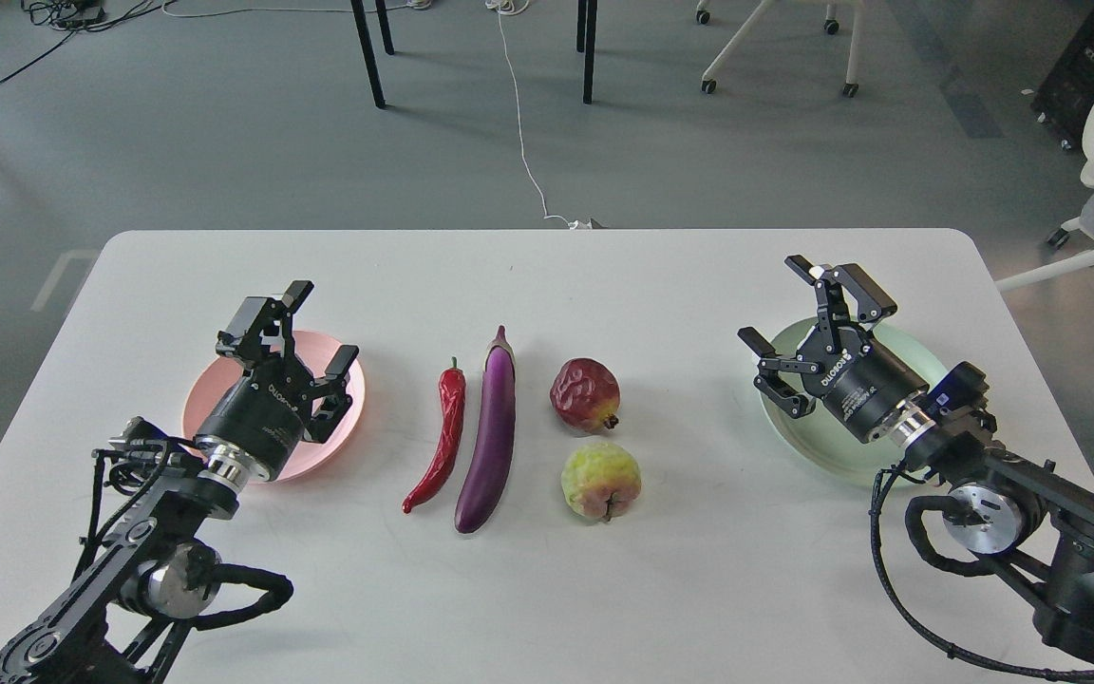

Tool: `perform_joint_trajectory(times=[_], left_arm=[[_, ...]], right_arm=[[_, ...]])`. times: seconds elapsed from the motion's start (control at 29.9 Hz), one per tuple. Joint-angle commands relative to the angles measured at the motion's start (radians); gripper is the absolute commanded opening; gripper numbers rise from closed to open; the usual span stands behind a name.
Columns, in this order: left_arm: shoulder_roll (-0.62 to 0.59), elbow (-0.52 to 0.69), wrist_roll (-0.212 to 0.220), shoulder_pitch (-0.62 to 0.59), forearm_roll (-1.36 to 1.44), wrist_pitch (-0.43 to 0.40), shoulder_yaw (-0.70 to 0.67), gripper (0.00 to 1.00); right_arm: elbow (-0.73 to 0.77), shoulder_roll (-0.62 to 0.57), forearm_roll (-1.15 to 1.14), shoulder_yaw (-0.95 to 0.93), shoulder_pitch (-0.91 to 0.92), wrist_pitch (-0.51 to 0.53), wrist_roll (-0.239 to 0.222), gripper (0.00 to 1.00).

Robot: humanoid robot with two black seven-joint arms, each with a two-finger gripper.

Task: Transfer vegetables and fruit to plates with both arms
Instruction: 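Move the right gripper off the green plate toward the red apple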

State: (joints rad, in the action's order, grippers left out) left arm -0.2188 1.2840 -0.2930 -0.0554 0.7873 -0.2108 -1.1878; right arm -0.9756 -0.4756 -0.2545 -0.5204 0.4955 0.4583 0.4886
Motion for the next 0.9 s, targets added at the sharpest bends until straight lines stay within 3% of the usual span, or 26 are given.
perform_joint_trajectory(times=[0.0, 0.13, 0.33, 0.5, 0.7, 0.87], left_arm=[[-0.002, -0.003, -0.061, 0.002, 0.003, 0.005, 0.008, 0.98], [-0.008, -0.003, -0.066, 0.002, 0.018, 0.025, 0.010, 0.98], [-0.016, -0.003, -0.066, 0.000, 0.006, 0.016, 0.008, 0.98], [-0.019, -0.003, -0.067, -0.001, 0.006, 0.018, 0.008, 0.98], [-0.017, 0.002, -0.067, 0.006, 0.006, 0.018, 0.008, 0.98], [-0.019, 0.005, -0.067, 0.008, 0.006, 0.018, 0.008, 0.98]], right_arm=[[0.001, -0.020, -0.020, 0.034, 0.035, 0.028, 0.000, 0.98], [0.006, -0.034, -0.185, 0.164, 0.185, 0.028, 0.000, 0.98], [0.021, -0.032, -0.439, 0.460, 0.553, 0.022, 0.000, 0.98], [0.083, 0.043, -0.676, 0.739, 0.826, 0.007, 0.000, 0.98], [0.164, 0.202, -0.985, 0.905, 0.888, -0.101, 0.000, 0.98], [0.218, 0.307, -1.040, 1.003, 0.893, -0.136, 0.000, 0.98]])
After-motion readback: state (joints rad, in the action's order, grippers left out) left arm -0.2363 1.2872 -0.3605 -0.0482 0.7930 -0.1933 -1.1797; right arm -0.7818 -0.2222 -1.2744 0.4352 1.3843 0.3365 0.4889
